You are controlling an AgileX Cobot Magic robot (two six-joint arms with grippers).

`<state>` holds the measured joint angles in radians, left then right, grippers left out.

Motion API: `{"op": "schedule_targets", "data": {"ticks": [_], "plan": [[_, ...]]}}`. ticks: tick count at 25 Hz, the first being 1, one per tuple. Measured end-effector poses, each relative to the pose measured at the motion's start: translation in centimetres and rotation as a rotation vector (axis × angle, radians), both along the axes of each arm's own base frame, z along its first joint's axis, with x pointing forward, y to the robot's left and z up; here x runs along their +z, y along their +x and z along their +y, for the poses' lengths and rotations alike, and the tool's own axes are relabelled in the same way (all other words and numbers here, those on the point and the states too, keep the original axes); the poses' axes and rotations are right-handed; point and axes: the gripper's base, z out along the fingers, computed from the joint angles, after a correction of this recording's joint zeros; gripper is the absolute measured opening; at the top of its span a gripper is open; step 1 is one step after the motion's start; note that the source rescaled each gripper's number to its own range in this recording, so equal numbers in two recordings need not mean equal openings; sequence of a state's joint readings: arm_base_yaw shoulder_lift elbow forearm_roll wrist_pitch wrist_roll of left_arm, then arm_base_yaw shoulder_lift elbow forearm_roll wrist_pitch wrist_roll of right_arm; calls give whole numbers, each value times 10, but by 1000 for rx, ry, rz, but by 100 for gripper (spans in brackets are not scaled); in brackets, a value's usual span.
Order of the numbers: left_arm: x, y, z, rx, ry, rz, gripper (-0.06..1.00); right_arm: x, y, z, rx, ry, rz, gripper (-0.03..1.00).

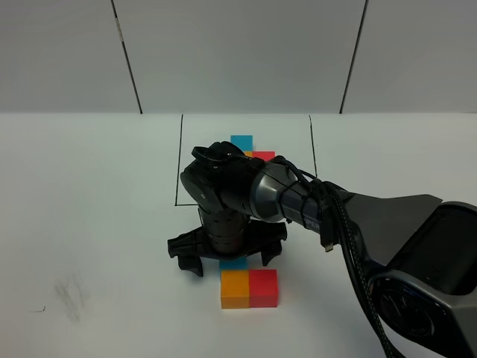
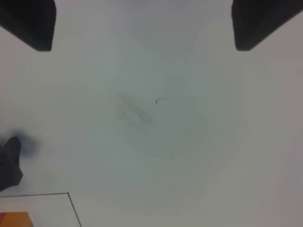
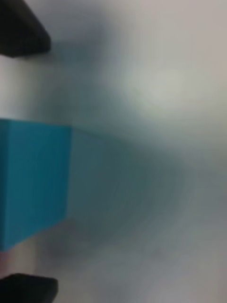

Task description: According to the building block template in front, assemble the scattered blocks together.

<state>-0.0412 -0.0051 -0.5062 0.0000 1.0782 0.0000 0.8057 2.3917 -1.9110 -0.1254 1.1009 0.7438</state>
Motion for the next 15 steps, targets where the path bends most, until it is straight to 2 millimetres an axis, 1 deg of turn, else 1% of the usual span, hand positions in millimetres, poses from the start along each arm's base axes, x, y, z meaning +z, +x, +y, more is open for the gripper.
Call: {"op": "schedule_targets", "data": {"ticks": [1, 3, 5, 9, 11, 13, 15], "plan": [[0, 0, 0, 0, 0, 0, 65, 2, 1, -2, 9, -18, -8, 95], [0, 0, 0, 0, 0, 0, 65, 14, 1, -5, 24, -47, -30, 98], [0, 0, 0, 0, 0, 0, 65, 35, 4, -9, 34, -68, -78, 100], [0, 0, 0, 0, 0, 0, 65, 91, 10, -17, 48, -68, -234, 100], [0, 0, 0, 0, 0, 0, 65, 119, 11, -25, 42, -52, -297, 100], [0, 0, 0, 0, 0, 0, 65, 145, 13, -39, 41, -37, -345, 100], [0, 0, 0, 0, 0, 0, 65, 171, 19, -59, 52, -37, -393, 100]]}}
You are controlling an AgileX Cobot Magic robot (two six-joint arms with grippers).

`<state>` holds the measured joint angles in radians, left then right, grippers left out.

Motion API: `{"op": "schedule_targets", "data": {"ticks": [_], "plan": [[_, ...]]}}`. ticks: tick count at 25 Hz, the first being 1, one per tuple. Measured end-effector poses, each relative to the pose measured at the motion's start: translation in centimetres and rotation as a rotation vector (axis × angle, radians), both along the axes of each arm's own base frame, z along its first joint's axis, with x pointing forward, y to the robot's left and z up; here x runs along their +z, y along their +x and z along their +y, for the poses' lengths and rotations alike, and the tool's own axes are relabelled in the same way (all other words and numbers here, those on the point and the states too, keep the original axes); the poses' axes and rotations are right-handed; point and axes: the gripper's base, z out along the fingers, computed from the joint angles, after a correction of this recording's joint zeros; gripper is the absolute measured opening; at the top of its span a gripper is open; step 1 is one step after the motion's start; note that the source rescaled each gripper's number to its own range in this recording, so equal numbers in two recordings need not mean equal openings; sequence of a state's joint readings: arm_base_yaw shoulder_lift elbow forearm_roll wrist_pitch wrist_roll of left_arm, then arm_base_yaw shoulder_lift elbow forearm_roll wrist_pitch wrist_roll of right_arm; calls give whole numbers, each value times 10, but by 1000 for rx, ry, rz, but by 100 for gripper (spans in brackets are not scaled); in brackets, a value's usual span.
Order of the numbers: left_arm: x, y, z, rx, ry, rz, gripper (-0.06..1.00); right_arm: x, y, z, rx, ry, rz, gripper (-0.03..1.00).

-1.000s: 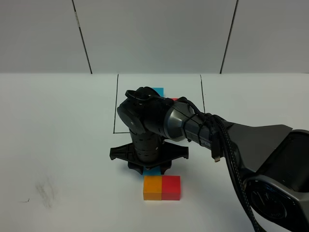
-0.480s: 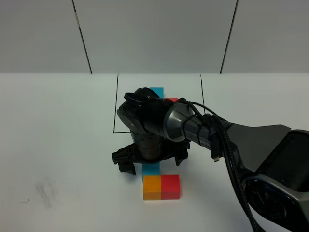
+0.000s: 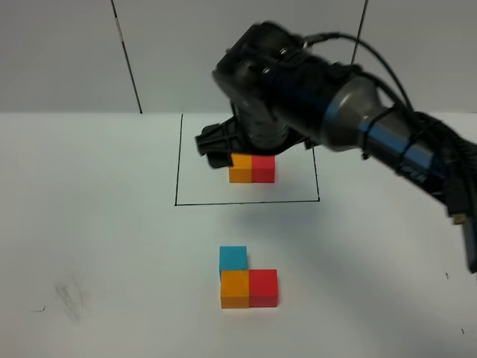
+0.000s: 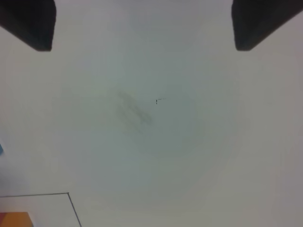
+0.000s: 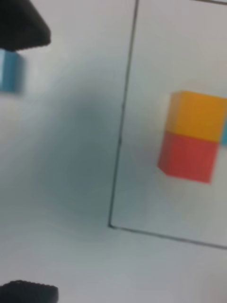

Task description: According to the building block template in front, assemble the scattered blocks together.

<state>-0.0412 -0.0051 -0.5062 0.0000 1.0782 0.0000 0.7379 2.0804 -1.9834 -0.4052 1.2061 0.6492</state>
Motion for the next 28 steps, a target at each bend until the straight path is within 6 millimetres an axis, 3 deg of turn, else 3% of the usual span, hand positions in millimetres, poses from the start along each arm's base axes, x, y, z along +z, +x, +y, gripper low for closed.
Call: {"op": "schedule_targets", "data": {"ticks": [4, 9, 12, 16, 19, 23, 28], "plan": [[0, 0, 0, 0, 0, 0, 65, 56, 17, -69, 32, -60, -101, 100], [0, 0, 0, 0, 0, 0, 65, 118, 20, -187, 10, -159, -185, 100], [0, 0, 0, 0, 0, 0, 65, 140, -3, -249, -50, -139, -188, 100], [0, 0, 0, 0, 0, 0, 65, 162, -63, -307, -150, -120, -211, 100], [0, 0, 0, 0, 0, 0, 65, 169, -120, -320, -198, -141, -235, 100], [0, 0, 0, 0, 0, 0, 65, 176, -194, -315, -212, -157, -324, 100], [0, 0, 0, 0, 0, 0, 65, 161, -283, -303, -210, -85, -454, 100]]}}
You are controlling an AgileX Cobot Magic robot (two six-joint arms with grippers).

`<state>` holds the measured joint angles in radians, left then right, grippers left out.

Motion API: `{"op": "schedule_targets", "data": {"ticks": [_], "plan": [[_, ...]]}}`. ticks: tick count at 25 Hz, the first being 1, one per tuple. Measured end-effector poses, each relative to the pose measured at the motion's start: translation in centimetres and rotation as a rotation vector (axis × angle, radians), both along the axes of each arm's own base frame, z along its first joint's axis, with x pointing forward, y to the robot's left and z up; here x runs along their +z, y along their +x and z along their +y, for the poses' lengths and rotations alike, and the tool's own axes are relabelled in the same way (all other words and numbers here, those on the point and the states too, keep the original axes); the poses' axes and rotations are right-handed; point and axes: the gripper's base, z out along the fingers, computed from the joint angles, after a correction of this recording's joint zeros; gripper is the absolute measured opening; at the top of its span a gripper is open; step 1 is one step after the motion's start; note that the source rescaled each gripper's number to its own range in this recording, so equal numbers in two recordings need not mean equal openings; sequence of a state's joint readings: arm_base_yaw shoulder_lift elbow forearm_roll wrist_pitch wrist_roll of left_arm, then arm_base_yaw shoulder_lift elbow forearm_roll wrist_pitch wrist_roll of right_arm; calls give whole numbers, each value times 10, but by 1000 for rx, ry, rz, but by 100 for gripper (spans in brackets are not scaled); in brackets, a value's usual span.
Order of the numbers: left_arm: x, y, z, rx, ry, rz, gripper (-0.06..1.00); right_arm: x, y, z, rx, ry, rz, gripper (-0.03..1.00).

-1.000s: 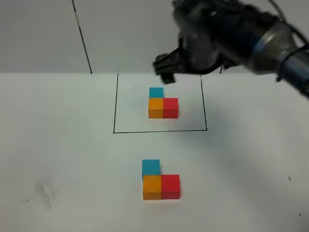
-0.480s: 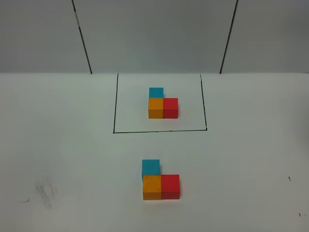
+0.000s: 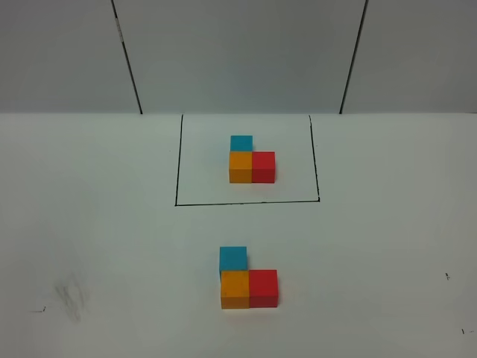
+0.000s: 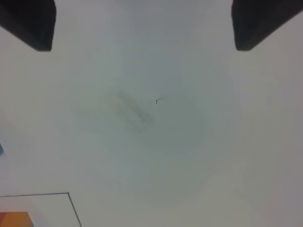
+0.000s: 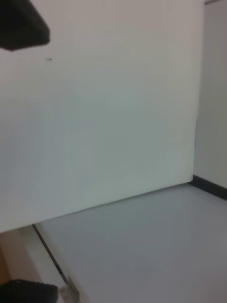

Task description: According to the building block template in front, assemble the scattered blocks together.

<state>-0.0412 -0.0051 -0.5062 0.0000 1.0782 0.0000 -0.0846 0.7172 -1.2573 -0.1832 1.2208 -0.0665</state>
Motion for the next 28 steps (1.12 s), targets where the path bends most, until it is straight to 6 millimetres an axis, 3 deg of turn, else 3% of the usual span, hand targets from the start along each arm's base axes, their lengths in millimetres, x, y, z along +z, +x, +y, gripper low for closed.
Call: {"op": "schedule_targets", "data": {"ticks": [4, 7, 10, 15, 20, 28], "plan": [[0, 0, 0, 0, 0, 0, 65, -34, -55, 11, 43, 50, -79, 97], [0, 0, 0, 0, 0, 0, 65, -69, -79, 15, 57, 67, -91, 93], [0, 0, 0, 0, 0, 0, 65, -100, -90, 17, 69, 75, -123, 90], [0, 0, 0, 0, 0, 0, 65, -140, -90, 23, 116, 130, -170, 88], [0, 0, 0, 0, 0, 0, 65, -172, -78, 24, 98, 197, -89, 87], [0, 0, 0, 0, 0, 0, 65, -179, -73, 32, 193, 212, -81, 85]]}}
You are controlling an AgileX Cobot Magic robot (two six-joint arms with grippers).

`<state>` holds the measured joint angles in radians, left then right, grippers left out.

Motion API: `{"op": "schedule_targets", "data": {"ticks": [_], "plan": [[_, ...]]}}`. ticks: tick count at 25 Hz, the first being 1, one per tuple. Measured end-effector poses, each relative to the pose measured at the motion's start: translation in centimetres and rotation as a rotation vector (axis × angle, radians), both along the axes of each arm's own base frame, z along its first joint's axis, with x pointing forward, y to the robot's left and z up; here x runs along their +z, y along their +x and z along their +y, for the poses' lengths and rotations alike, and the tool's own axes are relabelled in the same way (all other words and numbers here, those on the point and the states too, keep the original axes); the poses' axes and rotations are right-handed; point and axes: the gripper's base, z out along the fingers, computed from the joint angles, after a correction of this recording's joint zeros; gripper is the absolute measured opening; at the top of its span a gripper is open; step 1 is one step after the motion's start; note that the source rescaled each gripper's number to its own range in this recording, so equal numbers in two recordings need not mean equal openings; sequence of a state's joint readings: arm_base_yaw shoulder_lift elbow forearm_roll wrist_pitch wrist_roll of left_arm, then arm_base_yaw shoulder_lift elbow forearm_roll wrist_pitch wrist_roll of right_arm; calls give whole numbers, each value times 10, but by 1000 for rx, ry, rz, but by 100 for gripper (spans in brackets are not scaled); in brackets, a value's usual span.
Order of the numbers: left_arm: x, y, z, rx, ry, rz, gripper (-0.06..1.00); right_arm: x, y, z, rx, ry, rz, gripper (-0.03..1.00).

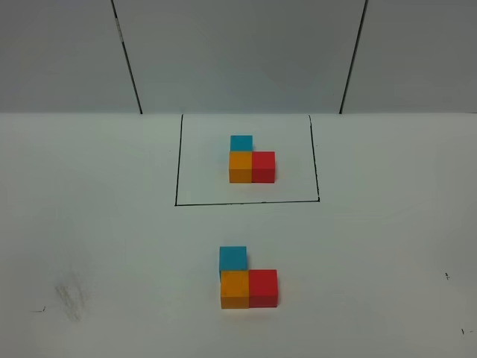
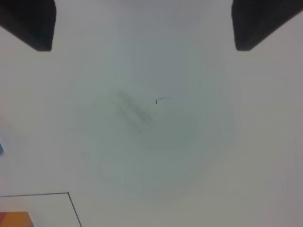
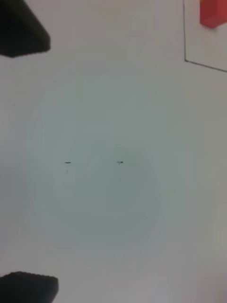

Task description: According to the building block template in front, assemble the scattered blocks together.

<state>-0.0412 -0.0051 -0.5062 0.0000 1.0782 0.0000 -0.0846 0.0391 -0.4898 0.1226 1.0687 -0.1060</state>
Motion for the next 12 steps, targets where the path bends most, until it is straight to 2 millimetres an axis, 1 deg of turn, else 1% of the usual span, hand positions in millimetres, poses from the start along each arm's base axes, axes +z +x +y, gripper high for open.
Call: {"op": "schedule_targets", "data": {"ticks": [3, 4, 6, 12], "plan": [[0, 0, 0, 0, 0, 0, 65, 0, 0, 2, 30, -5, -3, 81], [0, 0, 0, 0, 0, 0, 65, 0, 0, 2, 32, -4, -4, 78], [0, 0, 0, 0, 0, 0, 65, 0, 0, 2, 33, -5, -5, 72], [0, 0, 0, 0, 0, 0, 65, 0, -3, 3, 33, -7, -23, 48]]}}
